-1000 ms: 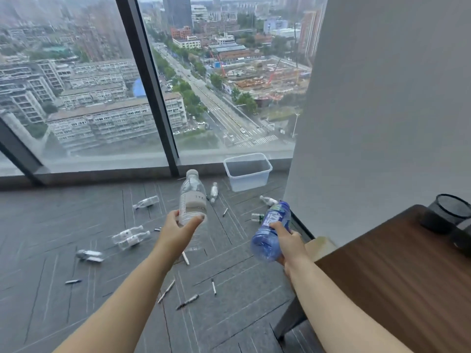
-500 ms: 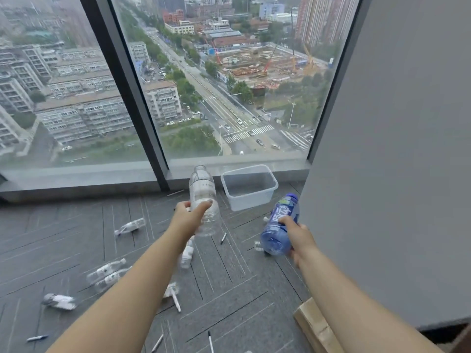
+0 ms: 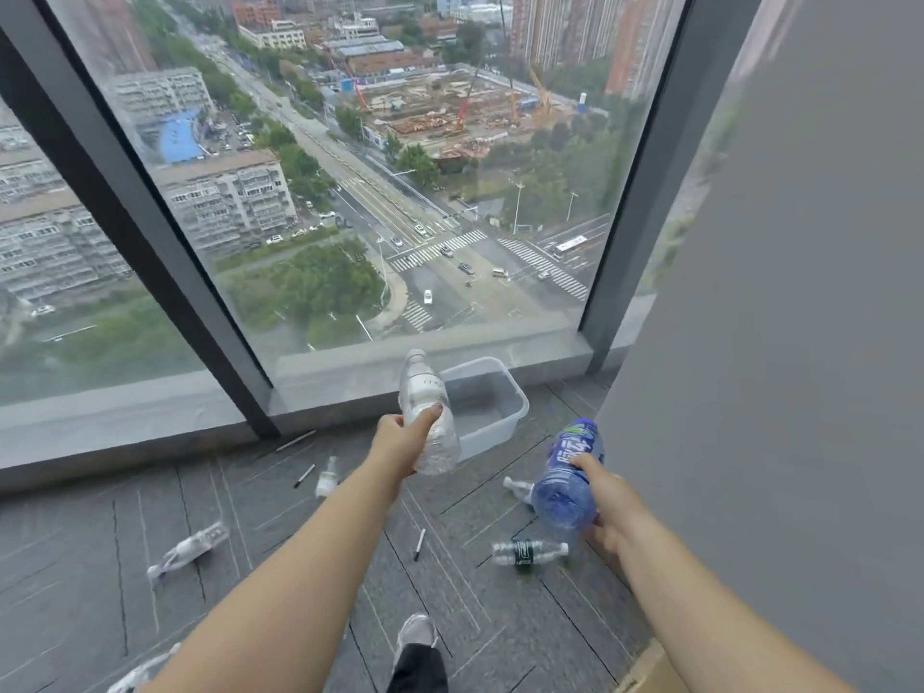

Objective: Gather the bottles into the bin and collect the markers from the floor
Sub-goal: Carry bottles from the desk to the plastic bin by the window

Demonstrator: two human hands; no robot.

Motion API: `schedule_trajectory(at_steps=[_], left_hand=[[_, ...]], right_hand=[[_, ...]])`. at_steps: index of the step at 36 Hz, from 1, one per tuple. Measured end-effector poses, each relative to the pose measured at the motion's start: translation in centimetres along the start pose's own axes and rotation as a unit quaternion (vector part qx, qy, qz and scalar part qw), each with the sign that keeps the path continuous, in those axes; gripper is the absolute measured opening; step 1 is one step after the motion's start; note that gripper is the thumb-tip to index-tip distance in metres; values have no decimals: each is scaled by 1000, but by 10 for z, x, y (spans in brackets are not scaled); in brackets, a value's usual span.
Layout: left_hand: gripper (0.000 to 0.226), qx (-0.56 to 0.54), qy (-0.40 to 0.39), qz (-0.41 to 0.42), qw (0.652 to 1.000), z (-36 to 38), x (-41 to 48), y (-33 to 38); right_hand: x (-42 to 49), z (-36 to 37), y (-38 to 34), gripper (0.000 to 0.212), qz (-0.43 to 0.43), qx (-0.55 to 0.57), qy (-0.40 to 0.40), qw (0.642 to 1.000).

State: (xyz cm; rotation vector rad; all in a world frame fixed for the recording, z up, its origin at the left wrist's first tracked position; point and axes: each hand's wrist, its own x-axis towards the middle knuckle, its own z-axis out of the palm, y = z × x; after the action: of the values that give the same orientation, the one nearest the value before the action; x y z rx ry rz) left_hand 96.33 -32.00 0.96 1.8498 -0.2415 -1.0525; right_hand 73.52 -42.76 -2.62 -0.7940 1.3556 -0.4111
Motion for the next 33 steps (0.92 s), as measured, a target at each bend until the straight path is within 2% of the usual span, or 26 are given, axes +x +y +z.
schedule_trajectory(at_steps=[2, 5, 9, 13, 19, 27, 29, 31, 33], left_hand=[[77, 8, -17, -2, 1000, 0, 37, 19], [69, 28, -40, -6, 999, 0, 90, 54], [79, 99, -41, -15, 994, -4, 151, 92], [81, 146, -47, -57, 987, -15, 190, 89], [76, 200, -30, -77, 976, -41, 214, 80], [66, 189, -8, -62, 980, -63, 226, 85], [65, 179, -3, -62, 982, -66, 225, 87], [63, 172, -1, -59, 983, -69, 225, 87], [62, 163, -3, -51, 985, -70, 224, 88]], right_hand=[[20, 16, -17, 38, 2, 3, 7, 1000], [47, 42, -43, 34, 2, 9, 18, 1000], [81, 75, -74, 33, -13, 11, 25, 1000], [103, 101, -94, 25, -16, 22, 36, 999], [131, 131, -112, 28, 14, 27, 40, 999], [147, 167, -125, 43, 48, -3, 21, 999], [149, 178, -132, 46, 39, 25, 5, 999], [153, 189, -143, 57, 11, 77, -24, 997], [154, 197, -156, 73, 6, 82, -48, 995]])
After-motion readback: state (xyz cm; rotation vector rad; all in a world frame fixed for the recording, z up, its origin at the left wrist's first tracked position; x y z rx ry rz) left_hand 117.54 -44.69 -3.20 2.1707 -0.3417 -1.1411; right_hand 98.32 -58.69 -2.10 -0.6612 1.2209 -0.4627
